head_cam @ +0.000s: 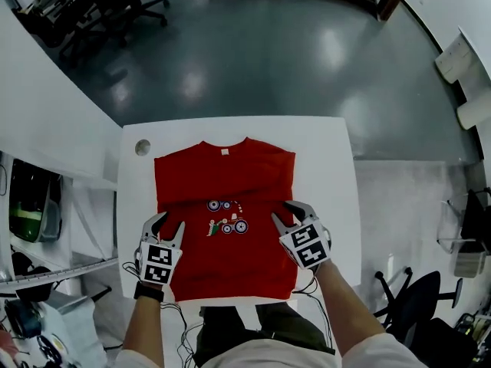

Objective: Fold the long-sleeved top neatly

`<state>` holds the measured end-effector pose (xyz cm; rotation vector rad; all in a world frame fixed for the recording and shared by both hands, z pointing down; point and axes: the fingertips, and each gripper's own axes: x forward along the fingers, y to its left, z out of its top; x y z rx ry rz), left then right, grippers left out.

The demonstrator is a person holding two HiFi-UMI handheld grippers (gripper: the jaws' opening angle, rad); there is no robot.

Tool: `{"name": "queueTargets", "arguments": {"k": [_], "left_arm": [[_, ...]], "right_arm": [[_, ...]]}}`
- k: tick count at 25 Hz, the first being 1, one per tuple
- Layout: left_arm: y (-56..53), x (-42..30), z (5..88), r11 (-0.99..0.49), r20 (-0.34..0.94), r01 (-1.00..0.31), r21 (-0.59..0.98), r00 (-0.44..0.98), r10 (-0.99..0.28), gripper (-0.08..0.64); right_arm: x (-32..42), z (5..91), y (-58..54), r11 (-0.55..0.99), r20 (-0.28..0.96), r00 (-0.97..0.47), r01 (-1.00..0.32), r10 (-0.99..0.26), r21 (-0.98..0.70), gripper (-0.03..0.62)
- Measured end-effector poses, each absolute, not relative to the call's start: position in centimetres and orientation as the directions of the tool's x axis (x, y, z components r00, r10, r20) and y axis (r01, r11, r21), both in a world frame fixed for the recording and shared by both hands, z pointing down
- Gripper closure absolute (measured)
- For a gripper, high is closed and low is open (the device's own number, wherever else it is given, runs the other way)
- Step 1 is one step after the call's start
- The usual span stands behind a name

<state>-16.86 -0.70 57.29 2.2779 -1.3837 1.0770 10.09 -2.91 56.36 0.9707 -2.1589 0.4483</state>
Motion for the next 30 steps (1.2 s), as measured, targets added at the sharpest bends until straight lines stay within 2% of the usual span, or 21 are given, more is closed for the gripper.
{"name": "queueTargets", "arguments": {"k": [12,30], "left_arm": [[8.3,-16.2,59.4,-0.504,0.75,-0.856,-0.119,0.255,-0.611,0.387],[16.4,-15.4,58.8,-0.751,0.746,-0.643,-0.148,0.426,-0.512,0.387]], "right_arm": [[9.1,55.9,2.5,0.746,0.718,-0.52,-0.666,-0.464,0.0,0.442],[7.7,57.2,14.5,0.731,0.749,-0.481,-0.682,-0.455,0.006,0.443]]}}
